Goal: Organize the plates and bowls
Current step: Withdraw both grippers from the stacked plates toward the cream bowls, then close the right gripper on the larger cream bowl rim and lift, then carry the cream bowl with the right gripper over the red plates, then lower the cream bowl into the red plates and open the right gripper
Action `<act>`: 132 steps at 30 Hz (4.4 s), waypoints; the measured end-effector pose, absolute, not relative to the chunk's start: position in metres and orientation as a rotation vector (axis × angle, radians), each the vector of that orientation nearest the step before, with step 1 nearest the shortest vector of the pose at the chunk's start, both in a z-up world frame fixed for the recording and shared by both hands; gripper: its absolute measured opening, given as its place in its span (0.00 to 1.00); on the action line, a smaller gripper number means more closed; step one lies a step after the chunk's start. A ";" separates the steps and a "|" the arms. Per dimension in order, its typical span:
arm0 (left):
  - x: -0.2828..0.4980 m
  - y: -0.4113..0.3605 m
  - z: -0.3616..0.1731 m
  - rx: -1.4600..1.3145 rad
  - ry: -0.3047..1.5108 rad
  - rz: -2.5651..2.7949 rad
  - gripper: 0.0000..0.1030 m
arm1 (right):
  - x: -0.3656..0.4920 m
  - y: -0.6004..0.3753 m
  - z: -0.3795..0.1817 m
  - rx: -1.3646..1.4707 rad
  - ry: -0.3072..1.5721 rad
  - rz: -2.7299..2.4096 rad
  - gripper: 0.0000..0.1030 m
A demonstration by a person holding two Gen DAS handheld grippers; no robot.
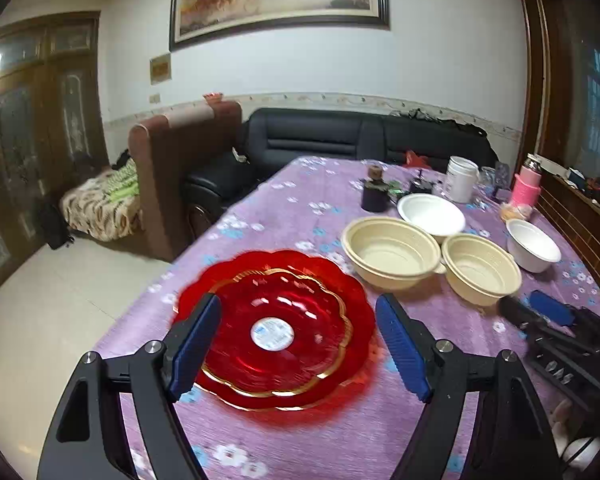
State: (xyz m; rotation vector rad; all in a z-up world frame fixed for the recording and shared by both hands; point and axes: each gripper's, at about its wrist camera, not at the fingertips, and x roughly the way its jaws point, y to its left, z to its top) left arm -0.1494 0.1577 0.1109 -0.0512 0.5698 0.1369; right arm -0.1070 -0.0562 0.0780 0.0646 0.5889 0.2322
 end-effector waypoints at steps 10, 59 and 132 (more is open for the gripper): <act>-0.138 0.130 0.094 -0.074 0.669 0.036 0.77 | -0.109 -0.134 0.058 0.166 0.637 0.097 0.59; -0.011 0.014 0.042 -0.139 1.013 -0.197 0.76 | 0.014 -0.213 0.004 0.548 0.983 0.352 0.14; -0.150 0.276 0.106 -0.303 0.757 0.184 0.68 | -0.032 0.091 0.048 -0.022 0.620 0.525 0.56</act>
